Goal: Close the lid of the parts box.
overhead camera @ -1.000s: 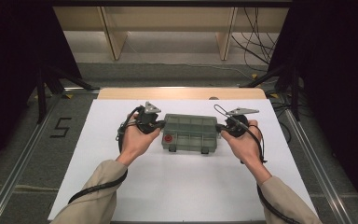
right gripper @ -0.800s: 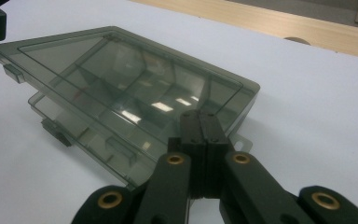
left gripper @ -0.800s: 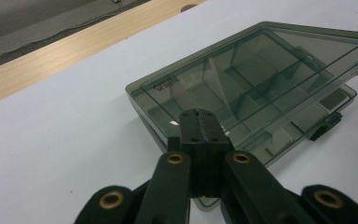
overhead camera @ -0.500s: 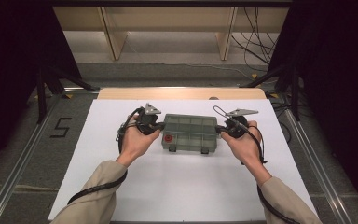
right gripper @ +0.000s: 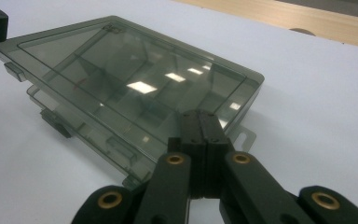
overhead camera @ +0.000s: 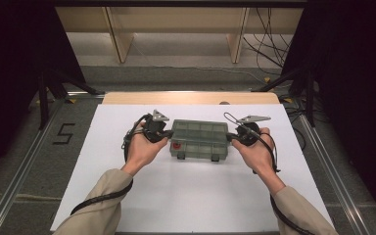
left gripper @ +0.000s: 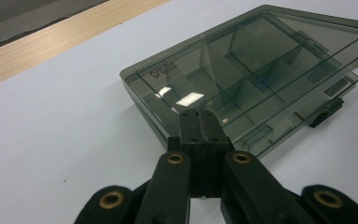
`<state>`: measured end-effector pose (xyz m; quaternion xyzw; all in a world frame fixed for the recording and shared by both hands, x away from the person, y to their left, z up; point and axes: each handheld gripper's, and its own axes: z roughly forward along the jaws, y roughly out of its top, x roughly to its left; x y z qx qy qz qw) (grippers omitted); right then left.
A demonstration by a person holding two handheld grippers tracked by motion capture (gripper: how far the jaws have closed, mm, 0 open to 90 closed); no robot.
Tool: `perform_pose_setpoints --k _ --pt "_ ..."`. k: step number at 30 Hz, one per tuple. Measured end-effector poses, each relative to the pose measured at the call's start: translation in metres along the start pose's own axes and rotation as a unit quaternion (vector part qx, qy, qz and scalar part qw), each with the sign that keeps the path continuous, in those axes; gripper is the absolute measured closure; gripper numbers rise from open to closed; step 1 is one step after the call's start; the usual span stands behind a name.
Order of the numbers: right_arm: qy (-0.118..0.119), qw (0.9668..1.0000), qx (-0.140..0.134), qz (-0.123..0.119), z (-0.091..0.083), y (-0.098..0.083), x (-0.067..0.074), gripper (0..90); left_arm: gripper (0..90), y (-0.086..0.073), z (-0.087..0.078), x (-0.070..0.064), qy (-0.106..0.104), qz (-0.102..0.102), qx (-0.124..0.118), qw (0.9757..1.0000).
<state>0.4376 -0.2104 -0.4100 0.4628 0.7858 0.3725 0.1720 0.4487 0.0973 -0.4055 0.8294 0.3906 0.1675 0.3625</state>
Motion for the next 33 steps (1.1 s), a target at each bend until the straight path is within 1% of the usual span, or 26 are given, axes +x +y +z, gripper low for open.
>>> perform_pose_setpoints --k 1,4,5,7,8,9,10,13,15,22,23,24,26,28,29,30,31,33 --pt "0.000 0.9998 0.009 0.015 -0.0012 -0.0003 0.0021 90.0 90.0 -0.0001 0.0001 0.0000 0.000 0.000 0.000 1.0000" --pt "-0.001 0.9999 0.009 0.013 -0.0012 -0.0006 0.0017 90.0 90.0 -0.0005 0.0002 0.0001 0.000 -0.001 0.001 1.0000" --pt "0.000 0.9999 0.011 0.008 -0.0014 -0.0010 0.0011 90.0 90.0 -0.0006 0.0003 0.0002 0.000 0.000 0.002 1.0000" --pt "0.001 0.9999 0.011 0.008 -0.0006 -0.0014 0.0010 90.0 90.0 -0.0011 0.0008 0.0002 0.000 0.001 0.003 1.0000" --pt "0.000 0.9999 0.011 0.013 -0.0004 -0.0016 0.0018 90.0 90.0 -0.0014 0.0013 0.0000 -0.001 0.000 0.004 1.0000" --pt "0.000 1.0000 0.004 0.003 0.0010 -0.0018 0.0003 90.0 90.0 -0.0018 0.0017 -0.0005 -0.002 -0.004 0.004 1.0000" --pt "0.001 1.0000 0.005 -0.002 0.0011 -0.0020 -0.0003 90.0 90.0 -0.0021 0.0022 -0.0008 -0.002 -0.004 0.004 1.0000" --pt "0.000 0.9999 0.013 -0.001 0.0008 -0.0024 0.0002 90.0 90.0 -0.0025 0.0028 -0.0010 -0.002 -0.005 0.004 1.0000" --pt "0.000 0.9997 0.017 0.016 0.0009 -0.0031 0.0025 90.0 90.0 -0.0028 0.0029 -0.0011 -0.002 -0.005 0.004 1.0000" --pt "0.000 0.9996 0.020 0.018 0.0012 -0.0041 0.0031 90.0 90.0 -0.0041 0.0037 -0.0014 -0.001 -0.007 0.008 0.9999" --pt "0.002 0.9997 0.024 0.007 0.0012 -0.0046 0.0016 90.0 90.0 -0.0043 0.0040 -0.0015 -0.001 -0.008 0.008 0.9999" --pt "0.003 0.9997 0.025 0.004 0.0013 -0.0048 0.0011 90.0 90.0 -0.0044 0.0042 -0.0015 -0.002 -0.006 0.009 0.9999" --pt "0.000 0.9999 0.012 -0.007 0.0034 -0.0046 -0.0007 90.0 90.0 -0.0046 0.0046 -0.0018 -0.002 -0.007 0.009 0.9999" --pt "0.002 0.9999 0.012 -0.006 0.0042 -0.0050 -0.0006 90.0 90.0 -0.0048 0.0049 -0.0021 -0.003 -0.009 0.009 0.9999" --pt "-0.001 0.9998 0.007 -0.017 0.0052 -0.0057 -0.0017 90.0 90.0 -0.0049 0.0050 -0.0022 -0.003 -0.010 0.009 0.9999" --pt "0.002 0.9999 0.014 -0.009 0.0041 -0.0053 -0.0008 90.0 90.0 -0.0050 0.0052 -0.0022 -0.003 -0.009 0.009 0.9999" --pt "0.002 0.9999 0.015 -0.008 0.0043 -0.0055 -0.0006 90.0 90.0 -0.0052 0.0053 -0.0023 -0.002 -0.011 0.010 0.9999" --pt "0.003 0.9997 0.018 -0.014 0.0043 -0.0060 -0.0010 90.0 90.0 -0.0056 0.0058 -0.0021 -0.003 -0.011 0.011 0.9999"
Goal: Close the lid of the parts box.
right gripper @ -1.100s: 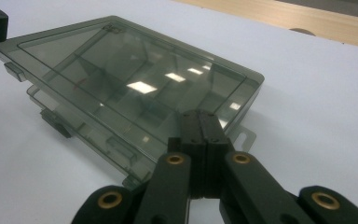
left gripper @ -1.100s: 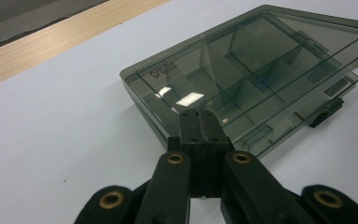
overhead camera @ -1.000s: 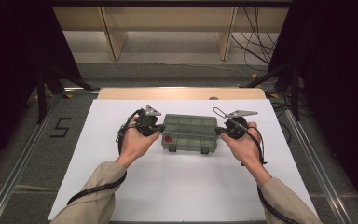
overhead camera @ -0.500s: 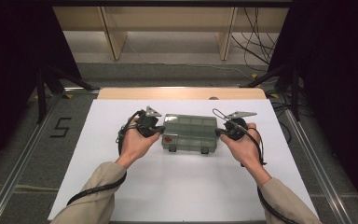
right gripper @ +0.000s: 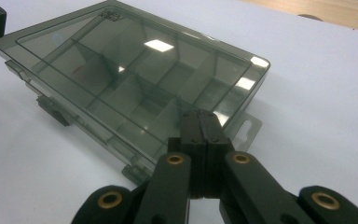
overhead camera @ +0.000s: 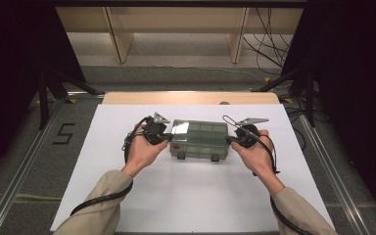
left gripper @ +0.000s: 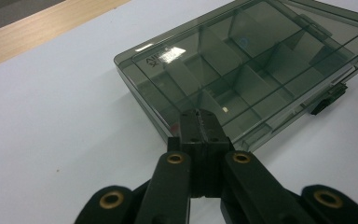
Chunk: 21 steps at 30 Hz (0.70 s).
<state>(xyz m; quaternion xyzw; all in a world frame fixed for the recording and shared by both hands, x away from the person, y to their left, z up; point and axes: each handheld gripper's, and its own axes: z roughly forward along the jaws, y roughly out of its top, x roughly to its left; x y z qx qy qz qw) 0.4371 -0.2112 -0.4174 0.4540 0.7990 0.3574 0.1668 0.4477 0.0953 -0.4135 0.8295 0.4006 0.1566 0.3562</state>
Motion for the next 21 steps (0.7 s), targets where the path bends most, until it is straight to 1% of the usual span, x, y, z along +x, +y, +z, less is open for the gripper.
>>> perform_pose_setpoints --k 1,2,3,6,9,12,14,15,16,19,21 --pt "0.001 1.0000 -0.001 0.005 0.0005 0.0001 0.0007 90.0 90.0 -0.0001 0.0002 0.0002 0.000 0.003 0.001 1.0000" --pt "-0.003 1.0000 -0.006 -0.003 0.0018 -0.0004 -0.0001 90.0 90.0 -0.0006 0.0007 -0.0003 -0.001 -0.001 0.002 1.0000" --pt "0.000 1.0000 0.000 0.006 0.0010 0.0001 0.0009 90.0 90.0 -0.0009 0.0014 -0.0006 -0.001 -0.002 0.001 1.0000" --pt "-0.001 0.9999 -0.001 0.010 0.0017 -0.0003 0.0014 90.0 90.0 -0.0012 0.0020 -0.0008 -0.002 -0.001 0.002 1.0000" --pt "-0.003 1.0000 0.001 0.009 0.0017 -0.0006 0.0016 90.0 90.0 -0.0016 0.0026 -0.0009 -0.002 -0.003 0.003 1.0000" --pt "0.002 1.0000 0.003 0.007 0.0022 -0.0008 0.0014 90.0 90.0 -0.0022 0.0034 -0.0011 -0.003 -0.004 0.005 1.0000" --pt "0.001 1.0000 0.005 0.007 0.0025 -0.0009 0.0014 90.0 90.0 -0.0025 0.0038 -0.0012 -0.003 -0.004 0.006 1.0000" --pt "0.001 0.9999 0.004 0.012 0.0028 -0.0014 0.0022 90.0 90.0 -0.0027 0.0041 -0.0012 -0.004 -0.005 0.006 1.0000" --pt "0.002 0.9999 0.005 0.009 0.0029 -0.0016 0.0018 90.0 90.0 -0.0029 0.0043 -0.0012 -0.004 -0.005 0.006 1.0000" --pt "0.002 0.9999 0.006 0.010 0.0035 -0.0021 0.0022 90.0 90.0 -0.0032 0.0047 -0.0010 -0.004 -0.006 0.007 1.0000" --pt "0.005 0.9996 0.019 0.022 0.0020 -0.0023 0.0045 90.0 90.0 -0.0036 0.0051 -0.0012 -0.003 -0.007 0.007 0.9999"
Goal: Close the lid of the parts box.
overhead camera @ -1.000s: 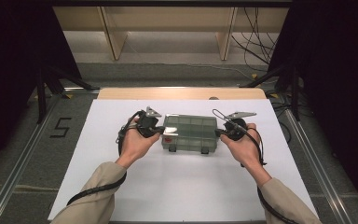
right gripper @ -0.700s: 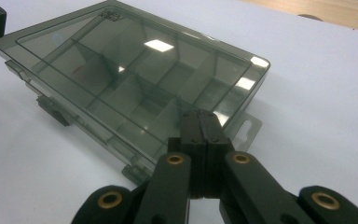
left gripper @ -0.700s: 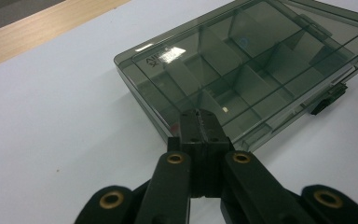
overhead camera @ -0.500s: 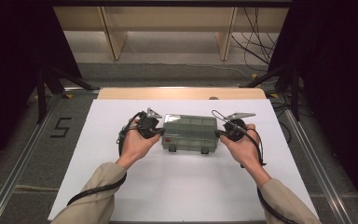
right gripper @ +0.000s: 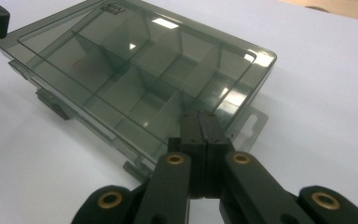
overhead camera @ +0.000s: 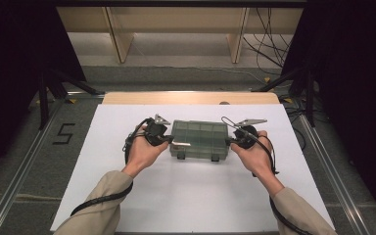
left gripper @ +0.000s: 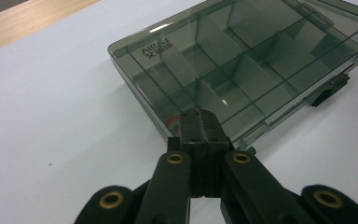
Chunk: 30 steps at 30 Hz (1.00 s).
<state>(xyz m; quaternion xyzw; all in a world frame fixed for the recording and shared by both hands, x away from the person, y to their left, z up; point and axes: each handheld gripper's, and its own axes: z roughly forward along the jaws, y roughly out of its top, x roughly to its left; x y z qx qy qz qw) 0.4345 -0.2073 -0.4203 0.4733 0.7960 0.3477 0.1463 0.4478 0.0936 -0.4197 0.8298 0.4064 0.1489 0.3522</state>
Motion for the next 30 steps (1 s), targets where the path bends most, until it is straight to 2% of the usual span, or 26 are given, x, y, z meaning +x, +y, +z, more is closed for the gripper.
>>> perform_pose_setpoints --k 2,6,7,12,13,14,16,17,18,19,21,23,25,26,29,30 --pt "0.001 0.9999 -0.007 -0.014 0.002 0.000 -0.002 90.0 90.0 -0.001 0.001 0.000 -0.003 -0.002 0.001 1.0000" --pt "0.002 0.9999 -0.004 -0.017 0.003 -0.001 -0.002 90.0 90.0 -0.001 0.002 0.000 -0.004 0.000 0.003 1.0000" --pt "0.000 0.9995 -0.006 -0.030 0.004 -0.001 -0.004 90.0 90.0 -0.001 0.003 0.000 -0.005 -0.001 0.003 1.0000" --pt "-0.002 0.9997 0.009 -0.022 0.004 -0.001 -0.003 90.0 90.0 -0.003 0.004 -0.001 -0.005 0.000 0.007 1.0000" --pt "-0.004 0.9998 0.005 -0.017 0.004 -0.002 -0.002 90.0 90.0 -0.003 0.004 0.000 -0.008 0.008 0.016 0.9998" --pt "-0.003 0.9999 0.015 0.000 0.003 -0.002 0.000 90.0 90.0 -0.003 0.005 0.000 -0.011 0.005 0.014 0.9998" --pt "0.002 0.9999 0.006 -0.016 0.005 -0.002 -0.003 90.0 90.0 -0.003 0.006 -0.001 -0.007 0.003 0.015 0.9999" --pt "0.001 0.9997 0.010 -0.021 0.005 -0.003 -0.004 90.0 90.0 -0.004 0.007 -0.002 -0.008 -0.002 0.012 0.9999" --pt "0.001 0.9999 0.007 -0.012 0.006 -0.003 -0.003 90.0 90.0 -0.004 0.007 -0.002 -0.008 -0.002 0.012 0.9999" --pt "0.002 0.9998 0.011 -0.015 0.006 -0.003 -0.003 90.0 90.0 -0.004 0.007 -0.001 -0.009 -0.002 0.012 0.9999" --pt "-0.003 1.0000 0.001 -0.006 0.008 -0.004 -0.002 90.0 90.0 -0.005 0.008 -0.001 -0.011 -0.003 0.016 0.9998" --pt "0.000 0.9999 0.011 -0.012 0.008 -0.004 -0.003 90.0 90.0 -0.005 0.009 0.000 -0.011 0.006 0.020 0.9997" --pt "-0.002 0.9999 0.006 -0.014 0.009 -0.005 -0.003 90.0 90.0 -0.006 0.009 -0.001 -0.010 0.002 0.024 0.9997" --pt "-0.001 0.9999 0.013 -0.010 0.009 -0.005 -0.002 90.0 90.0 -0.006 0.009 -0.001 -0.010 0.002 0.024 0.9997" --pt "-0.002 0.9998 0.018 -0.007 0.009 -0.005 -0.002 90.0 90.0 -0.007 0.013 -0.002 -0.007 -0.004 0.009 0.9999" --pt "-0.003 0.9998 0.018 -0.006 0.010 -0.005 -0.002 90.0 90.0 -0.008 0.013 -0.002 -0.009 -0.004 0.013 0.9999"
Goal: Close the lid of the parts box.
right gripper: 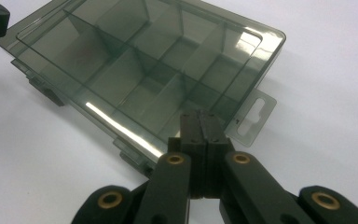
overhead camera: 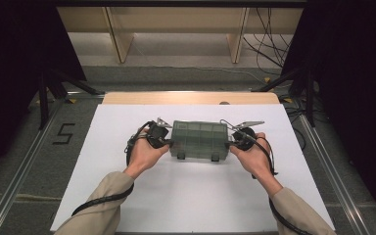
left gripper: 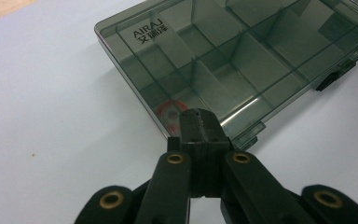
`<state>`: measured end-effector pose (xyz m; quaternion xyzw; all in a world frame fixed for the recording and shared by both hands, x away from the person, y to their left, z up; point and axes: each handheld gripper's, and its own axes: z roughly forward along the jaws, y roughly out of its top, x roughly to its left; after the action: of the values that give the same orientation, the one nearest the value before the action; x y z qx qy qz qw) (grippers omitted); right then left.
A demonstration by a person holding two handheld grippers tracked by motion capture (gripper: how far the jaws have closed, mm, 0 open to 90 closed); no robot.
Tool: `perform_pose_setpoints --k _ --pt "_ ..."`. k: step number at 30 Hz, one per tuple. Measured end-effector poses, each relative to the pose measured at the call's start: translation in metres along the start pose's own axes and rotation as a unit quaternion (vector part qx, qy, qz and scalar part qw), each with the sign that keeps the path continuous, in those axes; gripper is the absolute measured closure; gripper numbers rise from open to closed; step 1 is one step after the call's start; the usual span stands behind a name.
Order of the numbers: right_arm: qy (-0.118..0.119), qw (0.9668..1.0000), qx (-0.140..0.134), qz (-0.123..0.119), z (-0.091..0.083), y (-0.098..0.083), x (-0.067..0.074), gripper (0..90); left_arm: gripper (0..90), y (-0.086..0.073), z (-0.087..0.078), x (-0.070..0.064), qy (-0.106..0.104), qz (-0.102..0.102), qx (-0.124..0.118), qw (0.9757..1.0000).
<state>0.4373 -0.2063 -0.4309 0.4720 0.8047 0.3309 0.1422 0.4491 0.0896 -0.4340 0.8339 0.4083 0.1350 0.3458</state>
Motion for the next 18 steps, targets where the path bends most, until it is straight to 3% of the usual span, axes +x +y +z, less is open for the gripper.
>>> perform_pose_setpoints --k 2,18 --pt "0.002 0.9999 0.008 -0.010 -0.0002 -0.0005 -0.0014 90.0 90.0 -0.0005 0.0005 0.0002 0.000 0.003 0.001 1.0000" --pt "0.004 1.0000 0.006 -0.002 0.0004 -0.0002 -0.0013 90.0 90.0 -0.0007 0.0008 0.0001 -0.006 0.000 0.004 1.0000"
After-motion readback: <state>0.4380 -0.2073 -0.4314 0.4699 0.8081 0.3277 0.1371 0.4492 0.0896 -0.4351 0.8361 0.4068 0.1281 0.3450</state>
